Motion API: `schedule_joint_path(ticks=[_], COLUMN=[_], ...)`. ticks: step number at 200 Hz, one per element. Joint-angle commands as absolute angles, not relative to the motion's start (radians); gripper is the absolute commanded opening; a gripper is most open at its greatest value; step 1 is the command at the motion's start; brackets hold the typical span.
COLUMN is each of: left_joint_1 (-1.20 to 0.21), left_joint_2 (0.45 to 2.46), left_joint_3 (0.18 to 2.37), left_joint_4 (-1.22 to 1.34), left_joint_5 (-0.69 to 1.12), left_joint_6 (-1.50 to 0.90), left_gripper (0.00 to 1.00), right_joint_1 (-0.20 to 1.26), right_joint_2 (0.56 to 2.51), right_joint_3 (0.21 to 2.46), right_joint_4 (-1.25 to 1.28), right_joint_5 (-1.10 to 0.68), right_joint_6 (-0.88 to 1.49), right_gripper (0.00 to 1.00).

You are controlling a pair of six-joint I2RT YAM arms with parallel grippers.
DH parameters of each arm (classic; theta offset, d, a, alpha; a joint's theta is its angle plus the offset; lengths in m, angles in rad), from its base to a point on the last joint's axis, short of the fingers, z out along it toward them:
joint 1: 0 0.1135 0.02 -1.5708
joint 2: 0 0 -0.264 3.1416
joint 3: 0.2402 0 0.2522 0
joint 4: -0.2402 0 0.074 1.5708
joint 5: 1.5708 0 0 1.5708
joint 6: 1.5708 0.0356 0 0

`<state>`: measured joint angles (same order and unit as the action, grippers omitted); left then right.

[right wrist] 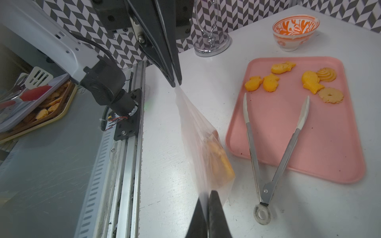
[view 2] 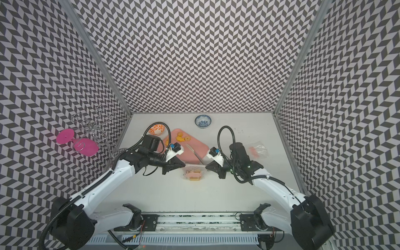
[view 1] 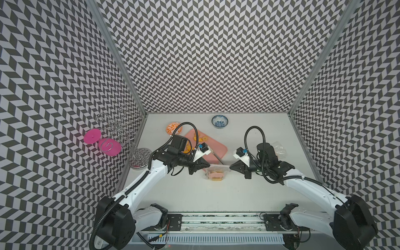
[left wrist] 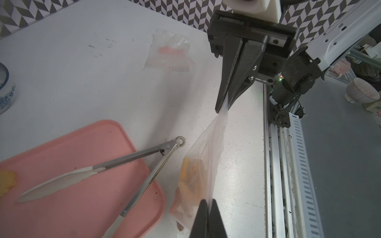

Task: Put the cookies into a resealable bag to prevent moisture
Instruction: Pick up the ziploc bag from the center of the board, then place the ziploc bag at the center of the board.

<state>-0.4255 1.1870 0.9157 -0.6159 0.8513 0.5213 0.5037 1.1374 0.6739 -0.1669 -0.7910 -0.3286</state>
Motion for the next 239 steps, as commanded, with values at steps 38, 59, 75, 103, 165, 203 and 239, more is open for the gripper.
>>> schedule_joint_path(ticks=[38, 59, 75, 103, 165, 203, 239], left_joint_1=[-0.456, -0.481, -0.489, -0.498, -0.497, -0.494, -0.485], left_joint_2=[1.306, 1.416, 1.499, 1.633, 1.882, 1.974, 2.047], left_joint_3=[1.066, 1.133, 1.182, 1.282, 1.388, 1.450, 1.500], left_joint_4=[-0.433, -0.319, -0.237, -0.135, 0.075, 0.149, 0.146], left_joint_5=[0.777, 0.739, 0.686, 0.575, 0.404, 0.313, 0.300], left_joint_6=[0.479, 0.475, 0.468, 0.481, 0.534, 0.552, 0.565], left_gripper=[0.00, 0.00, 0.00, 0.00, 0.00, 0.00, 0.06], right_joint_1=[0.397, 0.359, 0.332, 0.299, 0.225, 0.208, 0.197], right_joint_2=[1.067, 1.105, 1.164, 1.293, 1.600, 1.723, 1.748], right_joint_3=[0.812, 0.846, 0.862, 0.921, 1.082, 1.147, 1.156], right_joint_4=[-0.201, -0.140, -0.090, -0.013, 0.113, 0.099, 0.139], right_joint_5=[-0.520, -0.429, -0.339, -0.258, -0.249, -0.277, -0.244], right_joint_6=[-0.358, -0.359, -0.376, -0.425, -0.425, -0.413, -0.389], right_gripper=[0.00, 0.00, 0.00, 0.00, 0.00, 0.01, 0.04])
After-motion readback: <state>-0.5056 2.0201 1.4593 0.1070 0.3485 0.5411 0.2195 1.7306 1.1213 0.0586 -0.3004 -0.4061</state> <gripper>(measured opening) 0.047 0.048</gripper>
